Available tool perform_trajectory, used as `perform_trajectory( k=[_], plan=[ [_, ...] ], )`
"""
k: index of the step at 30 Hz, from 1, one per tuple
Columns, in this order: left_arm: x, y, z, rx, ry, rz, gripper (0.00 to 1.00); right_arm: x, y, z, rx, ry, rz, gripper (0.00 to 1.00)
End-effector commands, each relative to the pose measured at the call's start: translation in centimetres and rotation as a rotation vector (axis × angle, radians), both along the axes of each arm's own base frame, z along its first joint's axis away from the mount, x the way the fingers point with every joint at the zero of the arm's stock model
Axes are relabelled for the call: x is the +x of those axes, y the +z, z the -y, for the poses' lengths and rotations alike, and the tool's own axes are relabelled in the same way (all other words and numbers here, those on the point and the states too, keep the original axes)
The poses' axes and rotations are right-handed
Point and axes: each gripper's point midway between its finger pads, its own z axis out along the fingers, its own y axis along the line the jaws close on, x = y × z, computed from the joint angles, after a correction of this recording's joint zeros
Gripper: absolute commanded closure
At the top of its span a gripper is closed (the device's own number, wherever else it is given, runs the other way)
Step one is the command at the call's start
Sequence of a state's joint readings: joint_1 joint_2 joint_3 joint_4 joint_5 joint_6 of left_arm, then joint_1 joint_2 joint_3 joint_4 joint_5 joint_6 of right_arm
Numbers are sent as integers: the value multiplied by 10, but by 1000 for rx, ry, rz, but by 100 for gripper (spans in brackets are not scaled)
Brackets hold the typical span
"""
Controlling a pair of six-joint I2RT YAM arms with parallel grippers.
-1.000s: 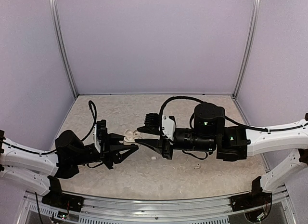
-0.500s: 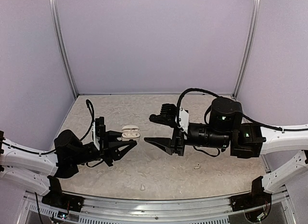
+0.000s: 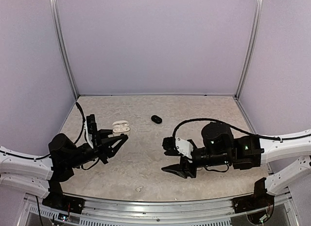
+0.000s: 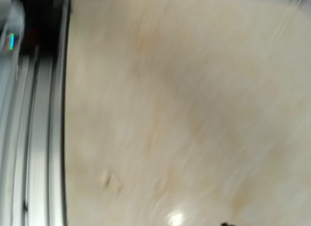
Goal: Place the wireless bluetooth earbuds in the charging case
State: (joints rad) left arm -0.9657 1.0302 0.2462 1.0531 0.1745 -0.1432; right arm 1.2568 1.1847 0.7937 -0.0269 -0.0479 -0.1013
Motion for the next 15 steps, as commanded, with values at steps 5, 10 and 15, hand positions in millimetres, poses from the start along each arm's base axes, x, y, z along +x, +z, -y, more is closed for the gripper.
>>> perform_trajectory(
  k=[5, 10, 15],
  plan=[
    [19, 3, -15, -17, 87, -68, 91, -15, -85, -40, -320, 219, -75, 48],
    [28, 3, -24, -18, 136, -96, 91, -12, -118, -66, -460, 306, -87, 50],
    [32, 3, -29, -14, 156, -106, 91, -8, -138, -86, -542, 356, -102, 54]
  ],
)
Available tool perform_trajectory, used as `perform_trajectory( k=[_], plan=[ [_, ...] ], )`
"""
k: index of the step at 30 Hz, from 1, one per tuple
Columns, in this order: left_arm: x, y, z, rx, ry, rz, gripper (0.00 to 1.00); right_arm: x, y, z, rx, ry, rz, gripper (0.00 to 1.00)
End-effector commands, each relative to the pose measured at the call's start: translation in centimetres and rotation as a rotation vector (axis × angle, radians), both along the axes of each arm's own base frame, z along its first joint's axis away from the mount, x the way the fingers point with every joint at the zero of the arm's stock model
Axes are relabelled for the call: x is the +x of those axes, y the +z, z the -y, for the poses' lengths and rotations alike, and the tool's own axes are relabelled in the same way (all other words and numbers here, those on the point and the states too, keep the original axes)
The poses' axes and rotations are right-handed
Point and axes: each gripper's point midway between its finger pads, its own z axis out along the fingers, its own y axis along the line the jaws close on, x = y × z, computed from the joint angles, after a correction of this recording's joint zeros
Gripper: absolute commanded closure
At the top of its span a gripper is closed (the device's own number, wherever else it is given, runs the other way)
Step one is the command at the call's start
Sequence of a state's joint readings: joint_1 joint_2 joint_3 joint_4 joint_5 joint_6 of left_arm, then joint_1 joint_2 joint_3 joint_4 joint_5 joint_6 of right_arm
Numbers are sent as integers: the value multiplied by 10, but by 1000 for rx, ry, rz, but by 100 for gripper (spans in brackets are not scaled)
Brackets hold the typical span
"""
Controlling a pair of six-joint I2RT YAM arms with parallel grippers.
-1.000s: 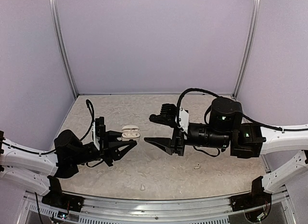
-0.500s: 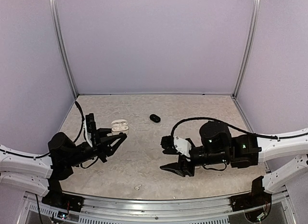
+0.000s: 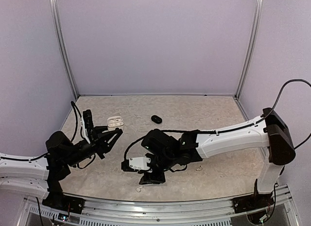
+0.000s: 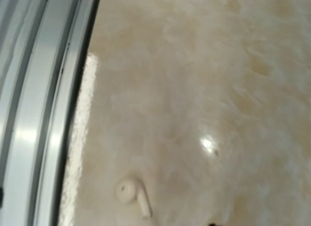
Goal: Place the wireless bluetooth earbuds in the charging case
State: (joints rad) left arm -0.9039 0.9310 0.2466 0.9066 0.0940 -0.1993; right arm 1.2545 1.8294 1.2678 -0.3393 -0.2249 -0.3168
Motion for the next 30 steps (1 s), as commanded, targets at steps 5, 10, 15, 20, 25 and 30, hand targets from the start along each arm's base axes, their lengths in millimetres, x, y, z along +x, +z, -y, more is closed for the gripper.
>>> perform_trajectory(
  k=[5, 10, 15, 20, 25, 30],
  plan=[
    [7, 8, -7, -18, 30, -8, 91, -15, -35, -9, -152, 149, -72, 54],
    [6, 9, -7, -35, 21, -5, 91, -22, -50, -16, -196, 179, -73, 55],
    [5, 8, -5, -37, 9, -4, 91, -19, -64, -19, -245, 177, -63, 59],
    [5, 9, -7, -48, 8, 1, 91, -23, -76, -20, -283, 185, -51, 64],
    [4, 8, -8, -57, 6, -5, 91, -21, -88, -14, -333, 166, -19, 69],
    [5, 7, -10, -62, 12, -10, 91, -11, -93, 3, -393, 92, 15, 78]
  ],
)
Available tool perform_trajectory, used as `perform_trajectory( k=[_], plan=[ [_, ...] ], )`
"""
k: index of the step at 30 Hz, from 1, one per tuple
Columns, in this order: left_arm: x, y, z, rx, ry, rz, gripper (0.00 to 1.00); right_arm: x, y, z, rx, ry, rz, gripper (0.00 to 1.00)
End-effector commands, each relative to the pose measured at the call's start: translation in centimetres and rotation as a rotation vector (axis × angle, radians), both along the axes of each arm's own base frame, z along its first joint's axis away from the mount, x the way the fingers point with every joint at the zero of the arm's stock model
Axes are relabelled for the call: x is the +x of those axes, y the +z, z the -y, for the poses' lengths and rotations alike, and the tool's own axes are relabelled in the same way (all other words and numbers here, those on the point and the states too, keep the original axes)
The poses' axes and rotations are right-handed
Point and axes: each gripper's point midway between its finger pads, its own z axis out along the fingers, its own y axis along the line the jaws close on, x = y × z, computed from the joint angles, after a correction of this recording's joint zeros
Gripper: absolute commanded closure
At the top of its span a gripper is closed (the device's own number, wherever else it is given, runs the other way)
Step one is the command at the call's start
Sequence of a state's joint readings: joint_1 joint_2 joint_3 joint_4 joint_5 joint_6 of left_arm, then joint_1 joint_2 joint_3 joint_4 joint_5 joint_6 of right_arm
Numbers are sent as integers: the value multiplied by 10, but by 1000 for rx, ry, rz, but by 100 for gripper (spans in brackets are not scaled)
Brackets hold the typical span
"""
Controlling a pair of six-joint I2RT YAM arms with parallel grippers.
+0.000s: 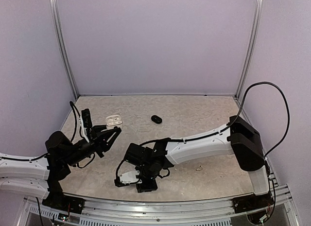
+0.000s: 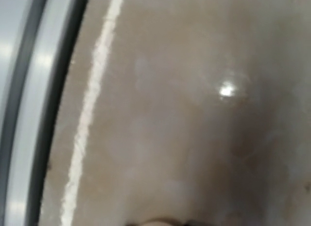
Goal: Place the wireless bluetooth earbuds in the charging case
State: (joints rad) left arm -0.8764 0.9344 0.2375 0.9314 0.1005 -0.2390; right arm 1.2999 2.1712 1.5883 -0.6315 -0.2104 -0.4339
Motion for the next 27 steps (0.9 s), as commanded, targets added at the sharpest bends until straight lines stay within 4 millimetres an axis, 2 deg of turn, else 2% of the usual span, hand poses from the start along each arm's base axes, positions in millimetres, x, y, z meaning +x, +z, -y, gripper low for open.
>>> perform_trajectory(
  k=[1, 6, 13, 17, 20, 22, 24, 27],
  plan=[
    [-1, 6, -4, -32, 1, 13, 91, 5, -14, 27, -109, -54, 54, 79],
    [-1, 6, -3, -29, 1, 14, 91, 14, -21, 69, -208, -177, 48, 83],
    [1, 4, -3, -27, 0, 12, 91, 31, -15, 147, -311, -502, -97, 82],
    [1, 2, -1, -24, -9, 11, 91, 28, -23, 181, -411, -580, -133, 82],
    [2, 1, -1, -21, -10, 9, 91, 24, -31, 195, -485, -594, -132, 81],
    [2, 1, -1, -21, -9, 10, 91, 26, -34, 201, -527, -603, -111, 75],
    [2, 1, -2, -22, -6, 11, 91, 32, -33, 200, -541, -611, -86, 69],
    [2, 1, -3, -23, -6, 12, 91, 41, -23, 187, -523, -613, -69, 66]
  ],
)
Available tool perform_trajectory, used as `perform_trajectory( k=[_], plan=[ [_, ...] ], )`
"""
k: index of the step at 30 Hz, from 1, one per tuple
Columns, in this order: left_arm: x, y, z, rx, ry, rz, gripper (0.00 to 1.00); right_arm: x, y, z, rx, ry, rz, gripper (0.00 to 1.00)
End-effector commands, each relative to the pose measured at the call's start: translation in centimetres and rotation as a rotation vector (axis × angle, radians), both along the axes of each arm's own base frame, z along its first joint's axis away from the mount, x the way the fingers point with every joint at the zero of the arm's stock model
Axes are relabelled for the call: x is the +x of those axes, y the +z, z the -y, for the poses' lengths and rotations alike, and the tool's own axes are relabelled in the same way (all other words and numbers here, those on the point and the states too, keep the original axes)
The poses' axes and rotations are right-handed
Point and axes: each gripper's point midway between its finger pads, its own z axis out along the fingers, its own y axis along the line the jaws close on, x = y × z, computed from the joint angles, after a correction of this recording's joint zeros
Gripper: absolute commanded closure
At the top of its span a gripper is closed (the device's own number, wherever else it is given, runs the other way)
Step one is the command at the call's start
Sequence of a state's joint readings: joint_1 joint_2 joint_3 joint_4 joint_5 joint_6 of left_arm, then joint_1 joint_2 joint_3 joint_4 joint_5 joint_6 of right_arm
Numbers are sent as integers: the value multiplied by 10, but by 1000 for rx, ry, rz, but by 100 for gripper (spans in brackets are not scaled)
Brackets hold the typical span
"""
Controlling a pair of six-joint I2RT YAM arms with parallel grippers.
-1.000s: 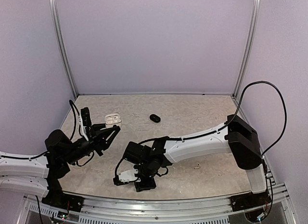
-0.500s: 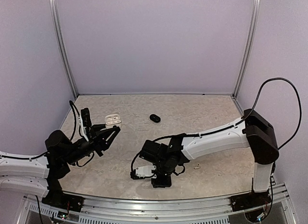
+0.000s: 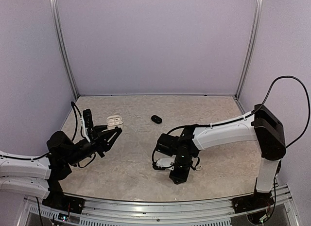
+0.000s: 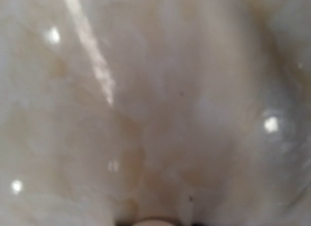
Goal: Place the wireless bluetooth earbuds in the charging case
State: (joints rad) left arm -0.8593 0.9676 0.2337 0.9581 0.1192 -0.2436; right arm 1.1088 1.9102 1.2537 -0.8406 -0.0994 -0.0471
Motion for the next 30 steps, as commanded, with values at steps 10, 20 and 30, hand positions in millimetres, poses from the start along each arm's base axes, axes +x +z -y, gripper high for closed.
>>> perform_trajectory(
  k=[10, 20, 30],
  plan=[
    [-3, 4, -9, -36, 4, 27, 91, -4, -21, 11, -255, 44, -24, 66],
    [-2, 3, -11, -41, 5, 29, 91, 7, -8, -10, -236, 78, 52, 66],
    [-3, 4, -12, -47, 1, 29, 91, 6, 9, -25, -166, 93, 50, 66]
  ],
)
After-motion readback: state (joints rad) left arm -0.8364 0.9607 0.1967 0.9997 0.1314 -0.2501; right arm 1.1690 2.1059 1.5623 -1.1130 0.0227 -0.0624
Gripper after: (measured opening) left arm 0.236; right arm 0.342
